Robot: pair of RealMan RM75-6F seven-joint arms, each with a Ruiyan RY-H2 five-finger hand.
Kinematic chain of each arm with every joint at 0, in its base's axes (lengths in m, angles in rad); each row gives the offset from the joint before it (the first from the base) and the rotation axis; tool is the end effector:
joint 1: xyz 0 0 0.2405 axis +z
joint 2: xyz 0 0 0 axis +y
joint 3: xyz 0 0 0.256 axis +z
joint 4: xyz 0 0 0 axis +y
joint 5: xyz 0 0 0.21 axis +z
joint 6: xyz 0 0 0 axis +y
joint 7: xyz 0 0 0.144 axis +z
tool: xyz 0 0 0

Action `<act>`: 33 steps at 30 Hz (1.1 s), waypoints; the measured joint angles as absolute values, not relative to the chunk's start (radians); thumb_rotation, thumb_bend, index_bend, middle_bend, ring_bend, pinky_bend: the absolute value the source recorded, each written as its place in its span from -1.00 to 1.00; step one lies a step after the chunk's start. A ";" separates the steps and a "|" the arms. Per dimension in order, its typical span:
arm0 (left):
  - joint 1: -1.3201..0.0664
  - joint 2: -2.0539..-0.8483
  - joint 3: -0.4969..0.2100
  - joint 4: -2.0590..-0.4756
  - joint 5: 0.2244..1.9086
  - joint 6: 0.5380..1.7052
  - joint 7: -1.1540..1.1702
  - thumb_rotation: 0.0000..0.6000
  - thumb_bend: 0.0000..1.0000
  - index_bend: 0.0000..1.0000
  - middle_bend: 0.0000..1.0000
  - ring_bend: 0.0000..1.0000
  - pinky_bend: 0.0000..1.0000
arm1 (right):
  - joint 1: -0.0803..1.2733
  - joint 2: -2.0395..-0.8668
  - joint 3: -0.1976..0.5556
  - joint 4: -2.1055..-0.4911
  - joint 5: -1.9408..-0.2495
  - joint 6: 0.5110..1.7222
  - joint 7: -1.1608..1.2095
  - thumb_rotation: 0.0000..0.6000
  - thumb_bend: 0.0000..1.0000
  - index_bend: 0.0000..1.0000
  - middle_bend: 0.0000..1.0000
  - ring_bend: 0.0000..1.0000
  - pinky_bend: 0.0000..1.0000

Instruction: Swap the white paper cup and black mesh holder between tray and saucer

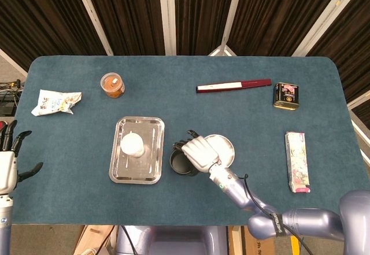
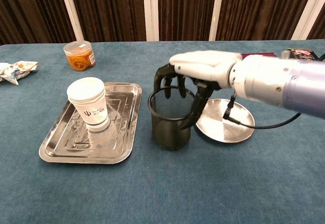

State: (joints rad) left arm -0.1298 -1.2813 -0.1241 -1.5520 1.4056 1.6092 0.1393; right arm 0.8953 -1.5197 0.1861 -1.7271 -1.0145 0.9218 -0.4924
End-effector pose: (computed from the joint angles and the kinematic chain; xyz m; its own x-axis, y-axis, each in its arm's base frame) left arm -0.3002 0.2067 0.1443 0.4127 -0.1917 0.8905 0.9107 0.0690 -0.4072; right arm -0.0588 -0.3162 -0.0250 0.4679 -0.3085 0.8282 -0.7896 -0.5668 0.2350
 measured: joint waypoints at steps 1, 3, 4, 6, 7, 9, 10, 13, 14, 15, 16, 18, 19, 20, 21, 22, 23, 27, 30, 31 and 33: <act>-0.130 -1.281 -0.125 -1.552 1.405 1.608 0.139 1.00 -0.70 -0.54 -1.00 -1.00 -0.74 | 0.892 -1.506 0.189 -1.736 -1.017 0.928 -0.490 1.00 -1.00 -0.13 -0.09 -0.09 -0.71; -0.129 -1.282 -0.126 -1.552 1.405 1.606 0.140 1.00 -0.70 -0.54 -1.00 -1.00 -0.74 | 0.883 -1.466 0.195 -1.760 -1.020 0.941 -0.485 1.00 -1.00 -0.13 -0.09 -0.09 -0.71; -0.129 -1.283 -0.126 -1.552 1.407 1.606 0.142 1.00 -0.70 -0.54 -1.00 -1.00 -0.74 | 0.880 -1.446 0.198 -1.770 -1.019 0.944 -0.482 1.00 -1.00 -0.13 -0.09 -0.09 -0.71; -0.130 -1.285 -0.123 -1.552 1.414 1.605 0.149 1.00 -0.70 -0.54 -1.00 -1.00 -0.74 | 0.870 -1.391 0.203 -1.790 -1.012 0.947 -0.475 1.00 -1.00 -0.13 -0.09 -0.09 -0.71; -0.130 -1.287 -0.123 -1.552 1.415 1.604 0.154 1.00 -0.70 -0.54 -1.00 -1.00 -0.74 | 0.864 -1.362 0.204 -1.796 -1.006 0.947 -0.470 1.00 -1.00 -0.13 -0.09 -0.09 -0.71; -0.130 -1.294 -0.123 -1.551 1.415 1.603 0.170 1.00 -0.70 -0.54 -1.00 -1.00 -0.74 | 0.852 -1.292 0.205 -1.810 -0.994 0.937 -0.451 1.00 -1.00 -0.13 -0.09 -0.09 -0.71; -0.131 -1.296 -0.123 -1.551 1.414 1.602 0.176 1.00 -0.70 -0.54 -1.00 -1.00 -0.74 | 0.846 -1.264 0.204 -1.815 -0.990 0.930 -0.441 1.00 -1.00 -0.13 -0.09 -0.09 -0.71; -0.131 -1.304 -0.124 -1.551 1.412 1.599 0.191 1.00 -0.70 -0.54 -1.00 -1.00 -0.74 | 0.826 -1.201 0.194 -1.821 -0.984 0.899 -0.397 1.00 -1.00 -0.13 -0.09 -0.09 -0.71; -0.131 -1.306 -0.125 -1.551 1.414 1.599 0.195 1.00 -0.70 -0.54 -1.00 -1.00 -0.74 | 0.821 -1.194 0.190 -1.820 -0.985 0.892 -0.384 1.00 -1.00 -0.13 -0.09 -0.09 -0.71; -0.131 -1.308 -0.124 -1.551 1.416 1.600 0.197 1.00 -0.70 -0.54 -1.00 -1.00 -0.74 | 0.815 -1.188 0.184 -1.816 -0.989 0.883 -0.367 1.00 -1.00 -0.13 -0.09 -0.09 -0.71; -0.131 -1.310 -0.124 -1.551 1.418 1.602 0.200 1.00 -0.70 -0.54 -1.00 -1.00 -0.74 | 0.811 -1.185 0.180 -1.812 -0.993 0.877 -0.356 1.00 -1.00 -0.13 -0.09 -0.09 -0.71; -0.129 -1.313 -0.123 -1.552 1.424 1.606 0.205 1.00 -0.70 -0.53 -1.00 -1.00 -0.74 | 0.804 -1.184 0.171 -1.794 -1.006 0.866 -0.332 1.00 -1.00 -0.13 -0.09 -0.09 -0.71; -0.129 -1.314 -0.122 -1.552 1.426 1.608 0.207 1.00 -0.70 -0.53 -1.00 -1.00 -0.74 | 0.802 -1.184 0.168 -1.786 -1.013 0.862 -0.324 1.00 -1.00 -0.13 -0.09 -0.09 -0.71; -0.128 -1.316 -0.122 -1.552 1.429 1.610 0.209 1.00 -0.70 -0.53 -1.00 -1.00 -0.74 | 0.800 -1.186 0.165 -1.777 -1.019 0.858 -0.315 1.00 -1.00 -0.13 -0.09 -0.09 -0.71; -0.128 -1.318 -0.123 -1.551 1.429 1.611 0.211 1.00 -0.70 -0.53 -1.00 -1.00 -0.74 | 0.798 -1.190 0.161 -1.765 -1.026 0.852 -0.301 1.00 -1.00 -0.13 -0.09 -0.09 -0.71; -0.127 -1.319 -0.123 -1.551 1.429 1.612 0.213 1.00 -0.70 -0.53 -1.00 -1.00 -0.74 | 0.796 -1.194 0.159 -1.756 -1.032 0.848 -0.291 1.00 -1.00 -0.13 -0.09 -0.09 -0.71; -0.127 -1.321 -0.124 -1.550 1.428 1.612 0.216 1.00 -0.70 -0.53 -1.00 -1.00 -0.74 | 0.794 -1.198 0.158 -1.747 -1.038 0.845 -0.280 1.00 -1.00 -0.13 -0.09 -0.09 -0.71; -0.127 -1.327 -0.127 -1.547 1.428 1.610 0.223 1.00 -0.70 -0.53 -1.00 -1.00 -0.74 | 0.788 -1.224 0.152 -1.702 -1.075 0.837 -0.233 1.00 -1.00 -0.13 -0.09 -0.09 -0.71; -0.128 -1.331 -0.128 -1.543 1.428 1.608 0.228 1.00 -0.70 -0.53 -1.00 -1.00 -0.74 | 0.786 -1.244 0.151 -1.671 -1.095 0.836 -0.208 1.00 -1.00 -0.13 -0.09 -0.09 -0.71; -0.128 -1.332 -0.129 -1.542 1.428 1.607 0.229 1.00 -0.70 -0.53 -1.00 -1.00 -0.74 | 0.786 -1.249 0.151 -1.664 -1.101 0.836 -0.202 1.00 -1.00 -0.13 -0.09 -0.09 -0.71; -0.128 -1.334 -0.132 -1.541 1.426 1.608 0.231 1.00 -0.70 -0.53 -1.00 -1.00 -0.74 | 0.784 -1.259 0.150 -1.650 -1.113 0.834 -0.188 1.00 -1.00 -0.13 -0.09 -0.10 -0.73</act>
